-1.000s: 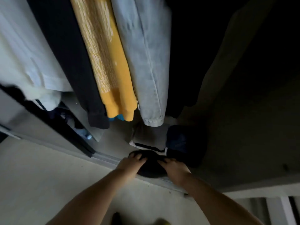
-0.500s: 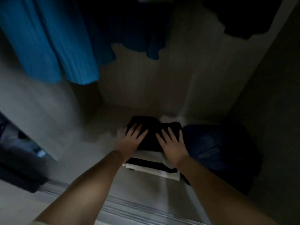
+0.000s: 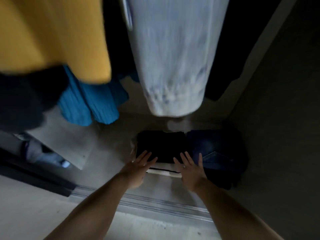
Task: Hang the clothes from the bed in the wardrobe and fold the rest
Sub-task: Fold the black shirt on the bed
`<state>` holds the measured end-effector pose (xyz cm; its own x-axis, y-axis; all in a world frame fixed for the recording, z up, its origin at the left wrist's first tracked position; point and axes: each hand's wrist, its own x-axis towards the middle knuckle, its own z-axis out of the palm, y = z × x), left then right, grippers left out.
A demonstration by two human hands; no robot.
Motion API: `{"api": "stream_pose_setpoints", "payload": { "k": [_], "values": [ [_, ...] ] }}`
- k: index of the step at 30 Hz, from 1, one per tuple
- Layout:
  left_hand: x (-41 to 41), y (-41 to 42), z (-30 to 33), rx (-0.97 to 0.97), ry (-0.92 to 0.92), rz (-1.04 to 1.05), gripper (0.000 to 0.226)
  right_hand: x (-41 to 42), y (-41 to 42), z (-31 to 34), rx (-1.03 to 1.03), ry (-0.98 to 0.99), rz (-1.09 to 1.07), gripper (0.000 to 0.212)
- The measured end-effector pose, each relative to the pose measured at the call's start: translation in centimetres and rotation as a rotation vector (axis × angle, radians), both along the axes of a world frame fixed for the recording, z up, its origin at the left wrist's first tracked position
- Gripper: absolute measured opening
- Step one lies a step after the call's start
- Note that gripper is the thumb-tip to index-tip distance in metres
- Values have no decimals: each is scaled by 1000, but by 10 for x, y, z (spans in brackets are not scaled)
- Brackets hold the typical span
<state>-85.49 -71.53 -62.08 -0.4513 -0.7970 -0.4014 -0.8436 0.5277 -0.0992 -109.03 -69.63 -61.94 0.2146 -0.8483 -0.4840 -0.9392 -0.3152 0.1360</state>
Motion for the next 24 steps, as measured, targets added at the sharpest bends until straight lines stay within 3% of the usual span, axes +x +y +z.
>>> {"api": "stream_pose_setpoints", "payload": {
  "k": [4, 9, 13, 24],
  "values": [
    [-8, 51, 80, 35, 102, 6, 92, -15, 44, 95, 85, -42, -82, 75],
    [-46, 103, 193, 115, 157, 95, 64, -21, 84, 206, 119, -87, -158, 63],
    [-78, 134, 284, 152, 193, 186, 58, -28, 122, 291, 132, -166, -252, 51],
    [-120, 168, 415, 128, 317, 224, 40, -50, 174, 415, 110, -325, -441, 45]
  ]
}}
